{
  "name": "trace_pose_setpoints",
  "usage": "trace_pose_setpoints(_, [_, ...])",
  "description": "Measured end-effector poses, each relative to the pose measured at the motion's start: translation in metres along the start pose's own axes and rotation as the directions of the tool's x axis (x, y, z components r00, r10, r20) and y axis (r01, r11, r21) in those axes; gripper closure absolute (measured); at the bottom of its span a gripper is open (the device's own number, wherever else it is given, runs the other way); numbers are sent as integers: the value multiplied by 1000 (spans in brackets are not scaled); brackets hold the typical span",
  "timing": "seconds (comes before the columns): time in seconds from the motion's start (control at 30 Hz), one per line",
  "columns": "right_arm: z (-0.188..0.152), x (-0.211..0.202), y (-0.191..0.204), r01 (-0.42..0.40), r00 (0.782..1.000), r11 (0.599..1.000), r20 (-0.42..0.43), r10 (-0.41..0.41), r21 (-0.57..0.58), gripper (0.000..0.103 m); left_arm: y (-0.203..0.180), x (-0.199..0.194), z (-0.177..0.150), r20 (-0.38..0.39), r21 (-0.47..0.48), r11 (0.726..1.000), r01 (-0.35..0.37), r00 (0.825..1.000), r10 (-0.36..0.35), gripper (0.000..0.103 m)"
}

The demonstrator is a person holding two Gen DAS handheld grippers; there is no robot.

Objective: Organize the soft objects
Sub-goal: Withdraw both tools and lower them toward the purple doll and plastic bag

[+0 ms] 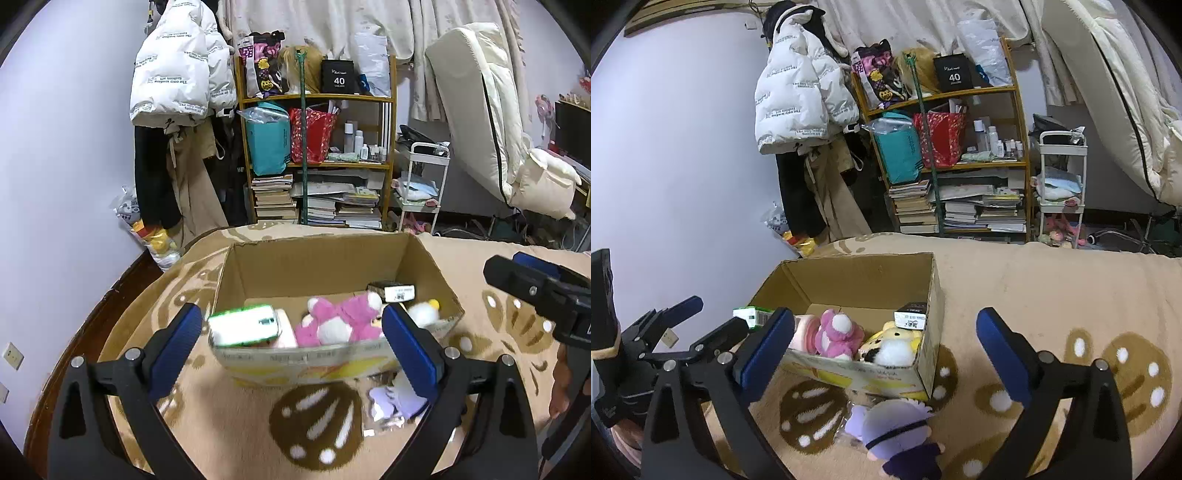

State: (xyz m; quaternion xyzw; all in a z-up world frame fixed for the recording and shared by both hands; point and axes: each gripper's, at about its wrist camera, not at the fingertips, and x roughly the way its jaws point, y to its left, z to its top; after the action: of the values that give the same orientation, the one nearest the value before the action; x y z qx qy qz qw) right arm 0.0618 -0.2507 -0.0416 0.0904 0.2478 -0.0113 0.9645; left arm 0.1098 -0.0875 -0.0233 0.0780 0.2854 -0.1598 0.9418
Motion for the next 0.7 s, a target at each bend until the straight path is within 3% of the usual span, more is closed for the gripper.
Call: trace_pose_setpoints(0.7, [-31,-51,16,40,999,999,-22,-40,-15,0,-15,-49,-44,-107,65,998,-13,994,20,6])
